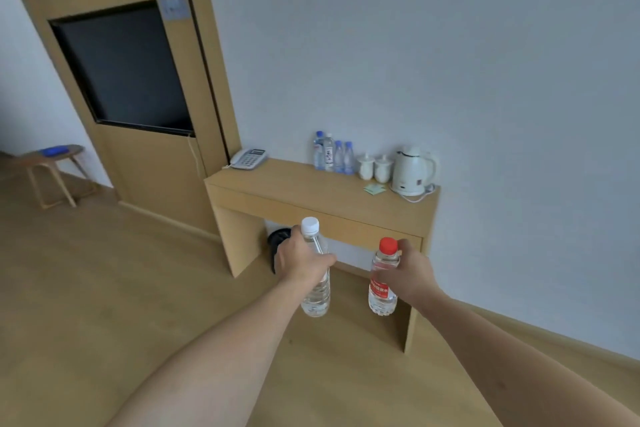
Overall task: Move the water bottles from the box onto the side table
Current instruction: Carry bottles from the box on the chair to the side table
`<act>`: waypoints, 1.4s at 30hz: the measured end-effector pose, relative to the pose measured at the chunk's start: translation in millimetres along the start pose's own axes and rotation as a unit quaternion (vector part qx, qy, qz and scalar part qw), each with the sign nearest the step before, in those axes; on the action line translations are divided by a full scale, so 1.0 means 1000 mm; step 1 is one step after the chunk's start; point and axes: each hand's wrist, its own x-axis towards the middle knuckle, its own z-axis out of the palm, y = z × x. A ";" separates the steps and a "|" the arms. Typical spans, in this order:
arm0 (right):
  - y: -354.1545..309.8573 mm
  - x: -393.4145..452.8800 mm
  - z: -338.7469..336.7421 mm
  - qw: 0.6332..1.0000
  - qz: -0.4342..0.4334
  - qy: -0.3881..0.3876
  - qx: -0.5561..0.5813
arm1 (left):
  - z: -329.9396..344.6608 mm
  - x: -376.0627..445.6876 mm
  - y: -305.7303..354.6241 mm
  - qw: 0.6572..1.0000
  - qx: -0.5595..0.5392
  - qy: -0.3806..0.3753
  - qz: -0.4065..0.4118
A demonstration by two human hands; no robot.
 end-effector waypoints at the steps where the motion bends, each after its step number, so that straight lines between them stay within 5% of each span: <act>1: -0.002 0.018 0.004 1.000 -0.004 -0.005 0.002 | 0.003 0.014 0.001 1.000 0.002 0.004 -0.003; 11: -0.008 0.164 0.055 0.999 0.004 -0.053 -0.005 | 0.054 0.149 -0.019 1.000 0.013 -0.004 -0.026; 27: -0.056 0.422 0.145 0.997 0.083 0.012 -0.002 | 0.121 0.457 -0.043 0.998 0.003 -0.065 0.014; 42: -0.064 0.652 0.201 0.998 0.066 -0.013 0.001 | 0.190 0.673 -0.057 0.998 0.024 -0.058 -0.008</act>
